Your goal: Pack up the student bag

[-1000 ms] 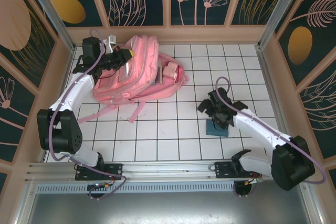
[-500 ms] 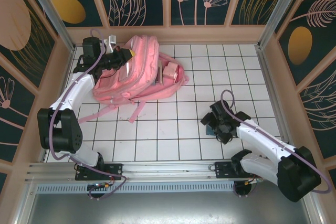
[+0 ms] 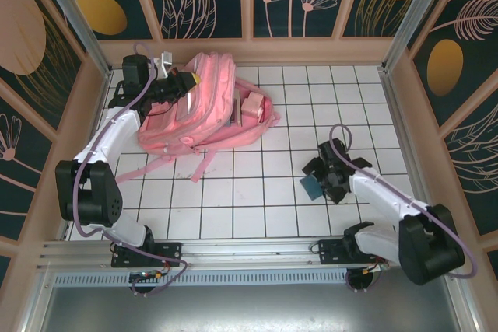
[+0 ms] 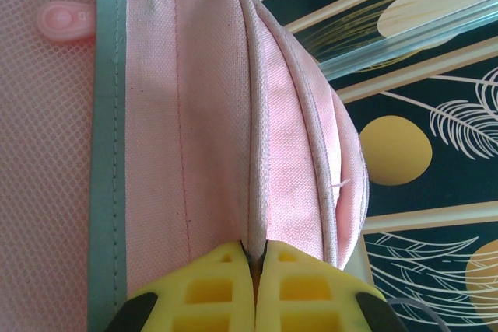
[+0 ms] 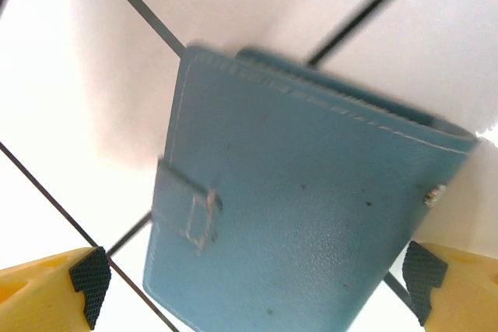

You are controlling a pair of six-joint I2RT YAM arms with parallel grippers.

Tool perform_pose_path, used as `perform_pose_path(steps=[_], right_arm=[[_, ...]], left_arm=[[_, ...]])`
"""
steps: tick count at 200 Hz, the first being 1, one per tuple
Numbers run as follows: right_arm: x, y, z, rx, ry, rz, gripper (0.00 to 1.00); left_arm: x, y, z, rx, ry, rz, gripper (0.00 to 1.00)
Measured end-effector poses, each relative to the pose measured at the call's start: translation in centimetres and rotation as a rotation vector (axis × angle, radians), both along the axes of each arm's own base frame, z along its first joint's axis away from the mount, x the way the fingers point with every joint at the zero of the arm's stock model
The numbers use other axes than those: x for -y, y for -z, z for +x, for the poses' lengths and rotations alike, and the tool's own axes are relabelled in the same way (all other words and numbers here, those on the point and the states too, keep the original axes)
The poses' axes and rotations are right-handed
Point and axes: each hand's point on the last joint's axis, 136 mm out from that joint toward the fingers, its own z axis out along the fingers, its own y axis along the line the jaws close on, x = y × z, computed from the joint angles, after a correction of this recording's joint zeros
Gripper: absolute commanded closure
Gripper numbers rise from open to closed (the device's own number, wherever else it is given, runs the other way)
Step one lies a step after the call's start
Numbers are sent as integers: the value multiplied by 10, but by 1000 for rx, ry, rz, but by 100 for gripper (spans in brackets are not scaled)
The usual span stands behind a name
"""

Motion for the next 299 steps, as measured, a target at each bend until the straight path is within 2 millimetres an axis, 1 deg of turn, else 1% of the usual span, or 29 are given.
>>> perform_pose_path(steps=[27,48,80,122,137,160,190,206,215,236,258,280,299], right_arm=[[-3,-5,24,23,-55,-44,1],[-6,0,31,8,-91,-65,1],[-9,10,26,-29,-142,-92,1],[-29,14,8,-49,-293,-146,1],[-29,19,4,-74,-321,-173,1],[-30,22,4,-98,-335,-200,1],[-31,24,4,-121,-371,-255,9],[-34,23,6,-117,-384,-268,16],[-36,22,8,-109,-396,-275,19],[-42,16,13,-83,-410,-282,29],[-51,5,22,-47,-410,-266,30],[-64,-14,37,16,-411,-240,31],[-83,-40,56,98,-430,-211,32]], left_arm=[[0,0,0,2,1,1,100],[0,0,0,0,0,2,100],[0,1,0,-1,0,5,100],[0,1,0,-1,0,5,100],[0,1,0,-1,0,5,100],[0,1,0,-1,0,5,100],[0,1,0,-1,0,5,100],[0,1,0,1,1,7,100],[0,1,0,2,0,7,100],[0,1,0,1,0,7,100],[0,1,0,1,0,7,100],[0,1,0,1,1,7,100],[0,1,0,1,1,7,100]])
